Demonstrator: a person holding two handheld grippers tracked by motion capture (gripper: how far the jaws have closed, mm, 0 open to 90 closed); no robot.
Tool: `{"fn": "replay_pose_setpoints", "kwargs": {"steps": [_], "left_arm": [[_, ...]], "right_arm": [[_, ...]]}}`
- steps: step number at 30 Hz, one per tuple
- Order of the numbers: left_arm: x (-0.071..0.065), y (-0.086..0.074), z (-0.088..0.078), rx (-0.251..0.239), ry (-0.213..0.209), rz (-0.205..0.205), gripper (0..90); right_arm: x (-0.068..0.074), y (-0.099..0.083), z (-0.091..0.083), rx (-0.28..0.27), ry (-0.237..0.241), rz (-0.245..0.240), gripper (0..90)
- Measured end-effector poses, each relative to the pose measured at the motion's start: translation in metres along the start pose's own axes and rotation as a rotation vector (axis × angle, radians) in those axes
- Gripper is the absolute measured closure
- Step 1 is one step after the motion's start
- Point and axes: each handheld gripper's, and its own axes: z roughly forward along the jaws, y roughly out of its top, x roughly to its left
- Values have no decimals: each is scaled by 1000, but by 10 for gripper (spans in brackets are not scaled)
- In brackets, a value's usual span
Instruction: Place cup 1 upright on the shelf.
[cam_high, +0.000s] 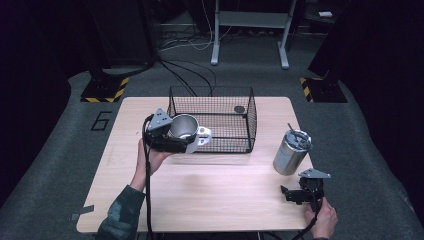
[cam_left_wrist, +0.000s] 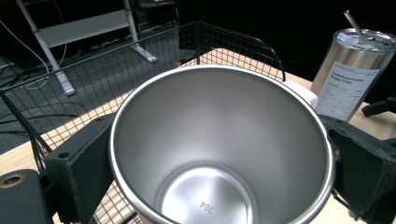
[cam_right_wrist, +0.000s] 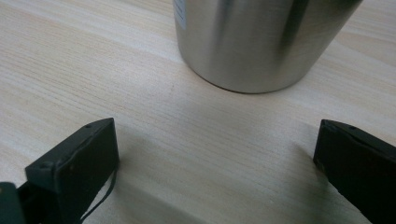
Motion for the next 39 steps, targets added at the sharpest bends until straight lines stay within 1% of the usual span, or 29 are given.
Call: {"fn": "replay_pose_setpoints", "kwargs": {"steps": [2,3,4,5,7,8,9,10,11,13,14,17,22,24,25,26,27,28,29,30,31,33,34,38,39], "left_arm": [[1,0,2,-3,2,-9,65],[2,0,2,2,1,-8,65],[3,0,2,-6,7,-11,65],[4,1,2,5,3,-7,65],[6,3,4,1,7,-11,65],[8,3,5,-1,18,-2,65],[9,4,5,3,14,-7,65],[10,5,6,0,20,-4,65],[12,6,7,9,19,-3,65],[13,8,9,5,30,-4,65],[14,9,10,3,34,2,65],[17,11,13,11,28,-11,65],[25,14,19,10,38,2,65],[28,14,22,9,36,-7,65],[30,15,24,16,40,2,65],[30,15,25,11,47,1,65],[32,15,27,14,48,-1,65],[33,15,28,17,41,-11,65],[35,15,30,12,45,-12,65],[36,15,31,17,44,-11,65],[37,15,32,15,54,-11,65],[40,15,35,12,55,-14,65],[41,16,37,12,53,-24,65],[44,18,43,10,59,-26,65],[46,19,45,17,60,-23,65]], "right_arm": [[0,0,0,0,0,0,0],[0,0,0,0,0,0,0],[0,0,0,0,0,0,0],[0,0,0,0,0,0,0],[0,0,0,0,0,0,0],[0,0,0,0,0,0,0],[0,0,0,0,0,0,0],[0,0,0,0,0,0,0],[0,0,0,0,0,0,0],[0,0,0,0,0,0,0],[0,0,0,0,0,0,0],[0,0,0,0,0,0,0],[0,0,0,0,0,0,0],[0,0,0,0,0,0,0],[0,0,0,-1,0,0,0],[0,0,0,0,0,0,0],[0,0,0,0,0,0,0],[0,0,0,0,0,0,0],[0,0,0,0,0,0,0],[0,0,0,0,0,0,0],[0,0,0,0,0,0,0],[0,0,0,-1,0,1,0],[0,0,0,-1,0,0,0],[0,0,0,0,0,0,0],[0,0,0,0,0,0,0]]}}
